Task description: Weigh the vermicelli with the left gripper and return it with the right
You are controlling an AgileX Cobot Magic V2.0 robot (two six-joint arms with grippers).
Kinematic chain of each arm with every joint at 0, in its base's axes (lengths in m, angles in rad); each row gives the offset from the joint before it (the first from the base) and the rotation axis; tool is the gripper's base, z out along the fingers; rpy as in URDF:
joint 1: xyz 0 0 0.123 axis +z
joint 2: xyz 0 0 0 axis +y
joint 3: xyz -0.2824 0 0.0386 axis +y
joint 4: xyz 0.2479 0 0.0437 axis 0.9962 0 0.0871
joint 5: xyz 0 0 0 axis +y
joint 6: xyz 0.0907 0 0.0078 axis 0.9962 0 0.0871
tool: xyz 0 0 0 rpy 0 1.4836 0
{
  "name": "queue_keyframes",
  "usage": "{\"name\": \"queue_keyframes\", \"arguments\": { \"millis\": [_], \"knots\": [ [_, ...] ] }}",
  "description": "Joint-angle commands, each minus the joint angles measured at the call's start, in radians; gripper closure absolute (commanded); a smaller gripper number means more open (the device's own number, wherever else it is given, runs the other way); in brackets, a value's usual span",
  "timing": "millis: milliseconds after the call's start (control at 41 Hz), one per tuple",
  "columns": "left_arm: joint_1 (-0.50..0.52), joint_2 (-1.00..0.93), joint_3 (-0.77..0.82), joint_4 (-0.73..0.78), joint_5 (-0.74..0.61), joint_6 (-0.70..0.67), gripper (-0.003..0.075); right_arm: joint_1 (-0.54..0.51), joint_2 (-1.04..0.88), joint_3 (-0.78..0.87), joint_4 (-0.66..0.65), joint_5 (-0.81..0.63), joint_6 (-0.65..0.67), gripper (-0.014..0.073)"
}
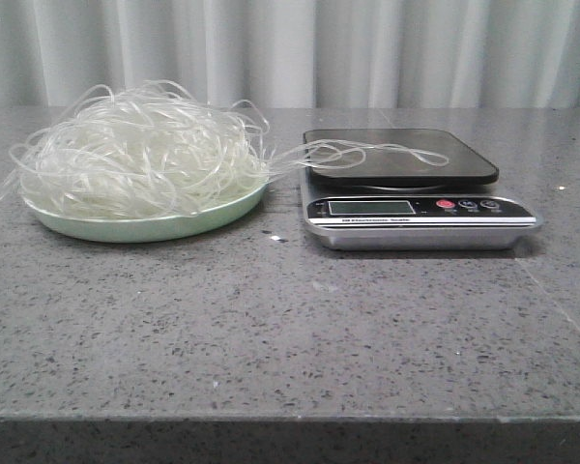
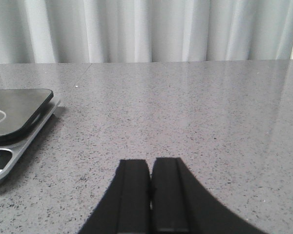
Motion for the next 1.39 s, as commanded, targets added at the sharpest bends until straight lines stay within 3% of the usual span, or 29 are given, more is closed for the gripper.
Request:
{"name": "queue_keyframes", "arguments": {
  "millis": [0, 537, 732, 878, 1049, 1366],
  "knots": [
    [0.002, -0.020, 0.008, -0.008, -0.074, -0.002, 0.0577, -0.008, -0.016, -0.008, -0.007, -0.085, -0.001, 0.0443],
    [0.002, -0.020, 0.008, -0.014, -0.136, -0.002, 0.0577, -0.008, -0.016, -0.008, -0.007, -0.085, -0.001, 0.0443],
    [0.004, -0.020, 0.008, -0.028, -0.328, -0.008, 0.0577, -0.008, -0.016, -0.008, -0.007, -0.085, -0.001, 0.0443],
    [0.004, -0.017, -0.036, -0.212, -0.482, -0.009, 0.0577, -0.008, -0.016, -0.008, -0.007, -0.085, -0.001, 0.0443],
    [0.002, 0.064, -0.307, -0.209, -0.358, -0.009, 0.0577, -0.008, -0.016, -0.008, -0.007, -0.087, -0.001, 0.0443],
    [0.002, 0.511, -0.871, -0.180, 0.018, -0.009, 0.0576, -0.008, -0.016, -0.008, -0.007, -0.090, -0.001, 0.0443]
  ]
}}
